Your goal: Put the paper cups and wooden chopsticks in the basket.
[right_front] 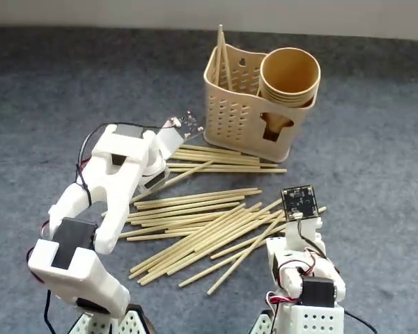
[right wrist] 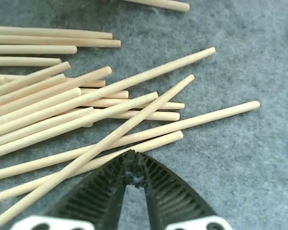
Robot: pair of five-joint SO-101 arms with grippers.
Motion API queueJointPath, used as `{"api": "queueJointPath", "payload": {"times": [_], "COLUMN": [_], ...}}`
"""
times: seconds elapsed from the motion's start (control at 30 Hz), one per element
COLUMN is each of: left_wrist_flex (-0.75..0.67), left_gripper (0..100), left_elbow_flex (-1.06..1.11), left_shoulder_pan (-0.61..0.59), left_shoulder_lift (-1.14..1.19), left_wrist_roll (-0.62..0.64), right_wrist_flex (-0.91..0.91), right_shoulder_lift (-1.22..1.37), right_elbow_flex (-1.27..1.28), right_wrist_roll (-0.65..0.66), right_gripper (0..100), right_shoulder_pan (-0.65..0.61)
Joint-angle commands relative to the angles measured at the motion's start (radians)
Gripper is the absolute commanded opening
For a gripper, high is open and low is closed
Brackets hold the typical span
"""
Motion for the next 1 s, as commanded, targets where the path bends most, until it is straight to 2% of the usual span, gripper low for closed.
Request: {"api": "queueJointPath", "payload": {"times": [0.0,0.2,0.37,0.67,0.97], "left_wrist_flex": [-0.06,-0.071,-0.104,0.008,0.068], "left_gripper": [11,11,11,11,11], "left_elbow_flex": [-0.001,0.002,-0.025,-0.168,-0.097], "left_shoulder_pan": [0.019,0.025,0.025,0.021,0.059], "left_shoulder_lift": [-0.054,-0.047,0.061,0.16,-0.07], "left_wrist_roll": [0.08,0.089,0.089,0.089,0.146], "right_wrist_flex": [-0.001,-0.001,-0.001,-0.001,-0.001], "right_shoulder_lift": [-0.012,-0.012,-0.012,-0.012,-0.012], "right_elbow_flex": [0.154,0.154,0.154,0.154,0.154], "right_wrist_roll": [0.009,0.009,0.009,0.009,0.009], "right_gripper": [0.6,0.6,0.6,0.6,0.6], "right_shoulder_pan": [0.01,0.01,0.01,0.01,0.01]}}
